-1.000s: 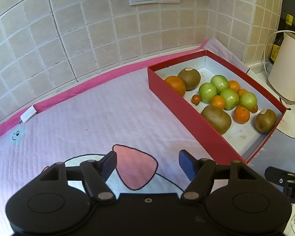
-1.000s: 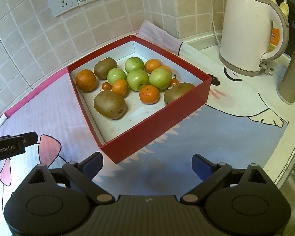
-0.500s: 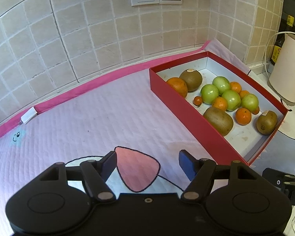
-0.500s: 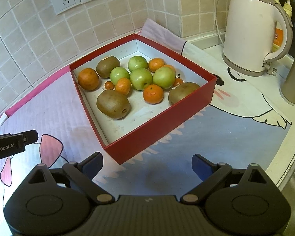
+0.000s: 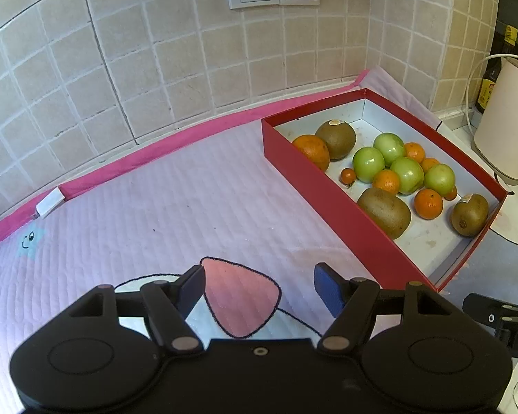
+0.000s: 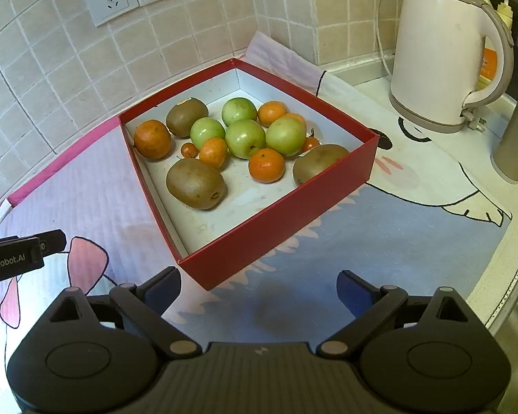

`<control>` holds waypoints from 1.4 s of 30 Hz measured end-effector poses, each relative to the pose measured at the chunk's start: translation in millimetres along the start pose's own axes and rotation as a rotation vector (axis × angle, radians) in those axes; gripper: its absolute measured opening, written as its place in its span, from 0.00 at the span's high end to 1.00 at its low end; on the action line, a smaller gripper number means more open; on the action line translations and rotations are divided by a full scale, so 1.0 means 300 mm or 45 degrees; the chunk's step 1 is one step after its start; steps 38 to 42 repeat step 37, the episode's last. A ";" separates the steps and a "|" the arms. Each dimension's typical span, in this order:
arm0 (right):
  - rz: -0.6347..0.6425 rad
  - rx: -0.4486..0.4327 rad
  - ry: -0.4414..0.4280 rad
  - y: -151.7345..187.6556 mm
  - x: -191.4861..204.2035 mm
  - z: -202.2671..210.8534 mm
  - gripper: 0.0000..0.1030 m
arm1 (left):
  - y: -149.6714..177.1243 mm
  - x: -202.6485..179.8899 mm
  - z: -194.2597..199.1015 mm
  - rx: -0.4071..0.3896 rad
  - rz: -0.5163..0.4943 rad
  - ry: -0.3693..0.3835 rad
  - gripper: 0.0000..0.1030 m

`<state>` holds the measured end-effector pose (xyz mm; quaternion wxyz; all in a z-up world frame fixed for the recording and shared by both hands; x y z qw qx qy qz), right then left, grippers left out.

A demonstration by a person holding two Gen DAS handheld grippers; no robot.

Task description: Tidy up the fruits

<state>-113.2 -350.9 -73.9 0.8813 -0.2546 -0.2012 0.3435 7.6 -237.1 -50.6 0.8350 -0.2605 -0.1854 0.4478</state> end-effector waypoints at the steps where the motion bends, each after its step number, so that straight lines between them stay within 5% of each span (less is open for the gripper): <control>1: -0.001 0.000 0.001 0.003 0.002 -0.001 0.05 | 0.000 0.000 0.000 -0.001 0.001 -0.001 0.20; 42: 0.017 0.018 -0.020 0.013 0.042 -0.009 0.05 | 0.017 0.057 0.014 -0.029 0.011 -0.117 0.16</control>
Point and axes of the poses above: each gripper's, at about its wrist camera, not at the fingertips, and z roughly against the way its jaws point, x to its left, y to its underside, the point moved 8 cm from there along -z, roughly the way its jaws point, and after that the axes turned 1 degree about x, right-handed, at the moved point
